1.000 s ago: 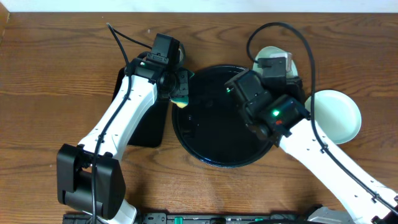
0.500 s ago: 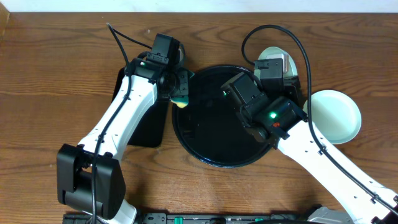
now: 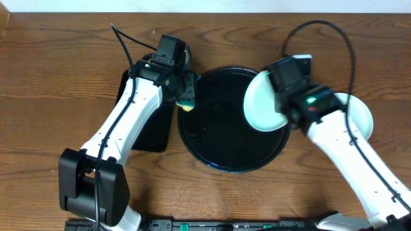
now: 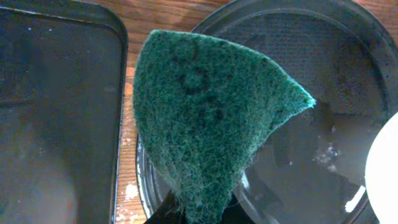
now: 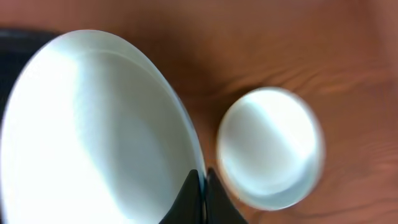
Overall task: Clean dirty plates on tray and stack at the side
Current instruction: 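Lower the green plate onto the plate stack and release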
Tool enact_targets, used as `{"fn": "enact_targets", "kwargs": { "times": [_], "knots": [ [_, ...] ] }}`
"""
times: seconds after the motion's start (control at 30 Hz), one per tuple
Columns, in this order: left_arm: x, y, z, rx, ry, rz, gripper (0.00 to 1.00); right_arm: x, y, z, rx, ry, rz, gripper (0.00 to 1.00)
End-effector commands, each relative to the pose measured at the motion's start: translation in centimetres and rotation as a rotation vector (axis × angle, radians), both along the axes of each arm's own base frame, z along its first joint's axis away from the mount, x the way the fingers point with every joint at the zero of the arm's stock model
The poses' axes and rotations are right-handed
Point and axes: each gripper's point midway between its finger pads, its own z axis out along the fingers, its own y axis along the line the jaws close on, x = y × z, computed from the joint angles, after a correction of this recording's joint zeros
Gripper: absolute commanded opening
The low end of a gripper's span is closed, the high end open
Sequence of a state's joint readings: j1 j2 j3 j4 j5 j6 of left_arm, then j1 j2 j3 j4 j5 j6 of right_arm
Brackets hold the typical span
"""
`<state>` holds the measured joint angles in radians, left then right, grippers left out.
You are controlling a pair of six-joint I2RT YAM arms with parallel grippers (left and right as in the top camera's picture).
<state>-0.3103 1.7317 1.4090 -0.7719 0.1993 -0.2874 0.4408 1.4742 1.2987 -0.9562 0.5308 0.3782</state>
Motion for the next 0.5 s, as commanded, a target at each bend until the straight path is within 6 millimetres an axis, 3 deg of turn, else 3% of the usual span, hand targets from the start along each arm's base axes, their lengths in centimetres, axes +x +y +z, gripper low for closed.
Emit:
{"fn": "enact_targets", "kwargs": {
  "times": [0.0,0.17,0.47],
  "knots": [
    [0.2,0.1,0.3,0.005,-0.008,0.007,0.08,-0.9,1.0,-2.7,0.293,0.149,0.053,0.01],
    [0.2,0.1,0.3,0.005,-0.008,0.007,0.08,-0.8,-1.8,-3.4,0.468,0.189,0.001,0.01],
    [0.2,0.1,0.3,0.005,-0.008,0.007,0.07,-1.1,-11.9,-3.5,0.506,0.128,-0.317,0.01]
  ]
}}
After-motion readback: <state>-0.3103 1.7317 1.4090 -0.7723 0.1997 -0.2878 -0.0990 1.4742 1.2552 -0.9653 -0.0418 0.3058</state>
